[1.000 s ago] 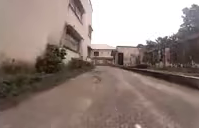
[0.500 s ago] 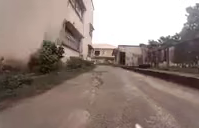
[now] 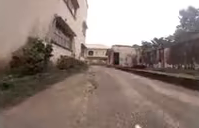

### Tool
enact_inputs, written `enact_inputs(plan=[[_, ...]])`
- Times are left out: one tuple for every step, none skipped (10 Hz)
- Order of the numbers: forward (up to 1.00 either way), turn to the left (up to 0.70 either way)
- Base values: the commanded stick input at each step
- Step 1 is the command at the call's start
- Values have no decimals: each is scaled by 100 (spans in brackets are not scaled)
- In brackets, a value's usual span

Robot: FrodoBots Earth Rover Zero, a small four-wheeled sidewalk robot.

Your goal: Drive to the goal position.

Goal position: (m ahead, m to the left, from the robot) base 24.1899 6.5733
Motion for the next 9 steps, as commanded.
enact_inputs(plan=[[100,0],[100,0],[100,0],[100,0],[100,0],[100,0],[100,0],[100,0],[100,0]])
